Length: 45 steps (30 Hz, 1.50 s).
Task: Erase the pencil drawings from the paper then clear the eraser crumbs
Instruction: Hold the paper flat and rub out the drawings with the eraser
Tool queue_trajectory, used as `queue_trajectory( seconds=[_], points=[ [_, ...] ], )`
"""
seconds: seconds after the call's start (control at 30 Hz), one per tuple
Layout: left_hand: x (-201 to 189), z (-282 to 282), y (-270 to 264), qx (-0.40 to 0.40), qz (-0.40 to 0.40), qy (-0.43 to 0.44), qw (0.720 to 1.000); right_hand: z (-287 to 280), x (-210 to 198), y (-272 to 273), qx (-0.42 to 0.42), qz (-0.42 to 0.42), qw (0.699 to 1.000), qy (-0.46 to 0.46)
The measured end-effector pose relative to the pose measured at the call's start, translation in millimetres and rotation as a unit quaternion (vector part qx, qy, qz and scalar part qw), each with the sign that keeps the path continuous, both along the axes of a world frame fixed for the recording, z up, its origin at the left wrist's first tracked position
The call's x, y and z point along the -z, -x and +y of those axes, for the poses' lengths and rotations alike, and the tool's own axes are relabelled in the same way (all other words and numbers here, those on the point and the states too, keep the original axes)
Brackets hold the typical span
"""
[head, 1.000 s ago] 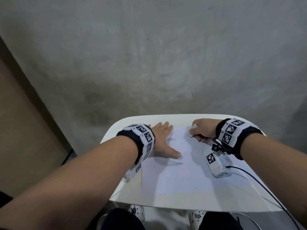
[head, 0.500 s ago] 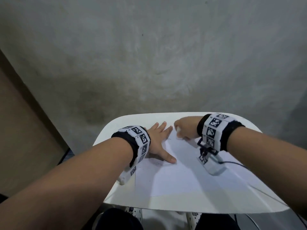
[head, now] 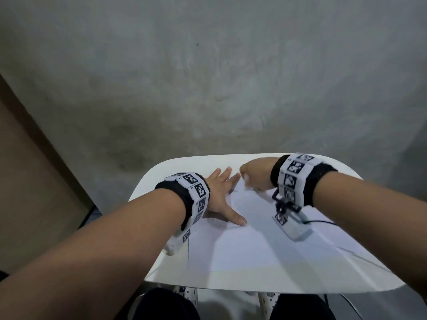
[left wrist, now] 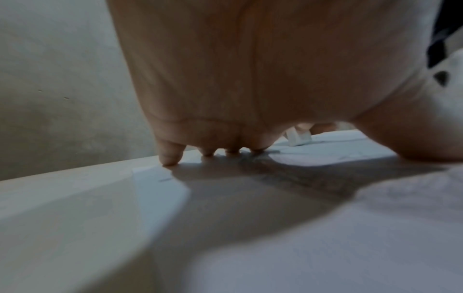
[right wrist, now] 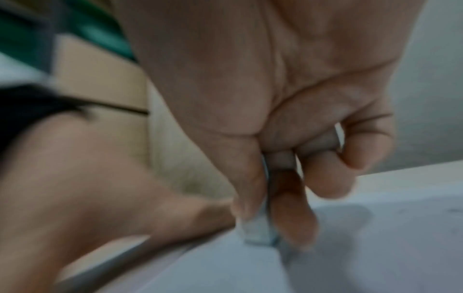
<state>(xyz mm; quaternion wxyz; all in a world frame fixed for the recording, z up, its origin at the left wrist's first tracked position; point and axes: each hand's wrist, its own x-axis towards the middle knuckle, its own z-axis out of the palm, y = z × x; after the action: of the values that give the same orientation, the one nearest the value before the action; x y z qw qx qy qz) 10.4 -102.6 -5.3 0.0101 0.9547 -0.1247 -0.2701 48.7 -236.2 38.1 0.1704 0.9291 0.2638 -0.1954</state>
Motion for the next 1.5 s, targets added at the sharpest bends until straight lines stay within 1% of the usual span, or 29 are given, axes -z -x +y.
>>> queue_trajectory(
  seconds=[0.07,0.17,0.27,0.33,0.37,0.43,0.5,0.53,0.57,0.63,0.67,0.73,0.8,0.87,0.93,1.0,1.07,1.1,1.17,1.2,1.27,1.3,1.37,1.43,1.5],
  points=[
    [0,0,-1,-0.006,0.002,0.003,1.0,-3,-5,-5,0.031,-0.016,0.999,0.02],
    [2,0,-1,-0.004,-0.004,-0.001,1.0,-1,-2,3,-0.009,-0.035,0.998,0.046],
    [2,1,-1,-0.003,-0.002,0.001,1.0,-7,-4,2,-0.006,-0.027,0.999,0.032],
    [2,1,-1,-0.01,0.001,0.006,1.0,-12,-8,-2,0.02,-0.055,0.998,0.034],
    [2,0,-1,-0.009,0.0,0.005,1.0,-12,-4,-2,0.011,-0.068,0.997,0.034],
    [3,0,-2,-0.004,-0.005,-0.001,1.0,-7,2,5,-0.024,-0.049,0.997,0.046],
    [3,1,-2,-0.003,-0.004,0.001,1.0,-10,2,6,-0.022,-0.029,0.999,0.021],
    [4,1,-2,-0.005,-0.002,0.005,1.0,-14,0,5,-0.001,-0.035,0.999,-0.004],
    [3,1,-2,-0.008,-0.002,0.008,1.0,-18,-2,4,0.007,-0.053,0.999,-0.008],
    [4,2,-1,-0.008,-0.002,0.004,1.0,-17,-1,5,-0.017,-0.073,0.997,0.031],
    [4,2,-2,-0.005,-0.004,0.0,1.0,-12,0,9,-0.028,-0.057,0.996,0.056],
    [3,2,-2,-0.001,-0.002,-0.001,1.0,-9,1,7,-0.029,-0.023,0.998,0.055],
    [2,1,-1,-0.002,-0.001,0.003,1.0,-14,-7,5,0.008,-0.032,0.998,0.046],
    [3,1,-2,-0.003,-0.001,0.001,1.0,-15,-4,6,-0.005,-0.057,0.997,0.059],
    [3,1,-2,0.0,-0.002,-0.006,1.0,-10,-1,14,-0.022,-0.035,0.998,0.04],
    [2,0,-1,0.0,0.002,-0.005,1.0,-11,-1,9,-0.01,-0.017,0.999,0.032],
    [1,0,-1,-0.005,0.001,0.0,1.0,-16,-4,6,0.01,-0.042,0.998,0.043],
    [2,0,-1,-0.005,-0.001,-0.001,1.0,-15,-2,6,-0.001,-0.053,0.997,0.049],
    [4,1,-2,-0.001,-0.005,-0.006,1.0,-10,2,14,-0.034,-0.031,0.996,0.079],
    [4,1,-2,0.001,-0.005,-0.009,1.0,-9,1,17,-0.04,-0.022,0.996,0.075],
    [3,1,-1,0.0,-0.002,-0.007,1.0,-15,-4,10,-0.035,-0.026,0.998,0.054],
    [2,0,-1,-0.003,-0.001,-0.005,1.0,-18,-8,9,-0.023,-0.042,0.997,0.055],
    [1,-1,0,-0.005,-0.002,-0.005,1.0,-18,-5,12,-0.026,-0.055,0.996,0.064],
    [1,0,-1,-0.001,-0.004,-0.009,1.0,-12,1,24,-0.034,-0.021,0.997,0.071],
    [2,0,-1,-0.001,0.001,-0.005,1.0,-15,-1,20,-0.012,-0.004,0.999,0.036]
  ],
)
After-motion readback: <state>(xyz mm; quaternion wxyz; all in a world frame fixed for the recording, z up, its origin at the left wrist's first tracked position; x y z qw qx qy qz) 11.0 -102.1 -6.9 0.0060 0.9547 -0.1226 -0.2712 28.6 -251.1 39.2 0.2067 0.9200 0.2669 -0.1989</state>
